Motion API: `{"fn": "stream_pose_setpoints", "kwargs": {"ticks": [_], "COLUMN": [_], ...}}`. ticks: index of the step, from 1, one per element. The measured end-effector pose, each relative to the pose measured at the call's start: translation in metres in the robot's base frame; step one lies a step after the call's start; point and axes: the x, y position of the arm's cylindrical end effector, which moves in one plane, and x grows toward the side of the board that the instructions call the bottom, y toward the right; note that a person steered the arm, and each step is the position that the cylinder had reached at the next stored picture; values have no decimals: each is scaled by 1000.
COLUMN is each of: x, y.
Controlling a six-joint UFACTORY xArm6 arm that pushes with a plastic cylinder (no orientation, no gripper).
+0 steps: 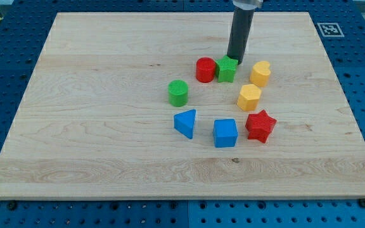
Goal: Separate red circle and green star
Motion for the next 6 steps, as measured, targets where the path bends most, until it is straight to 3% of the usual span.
{"fn": "stream_pose_setpoints", "kwargs": {"ticks": [1,4,6], "x": [-12,4,42], "y": [-3,-59,-61]}}
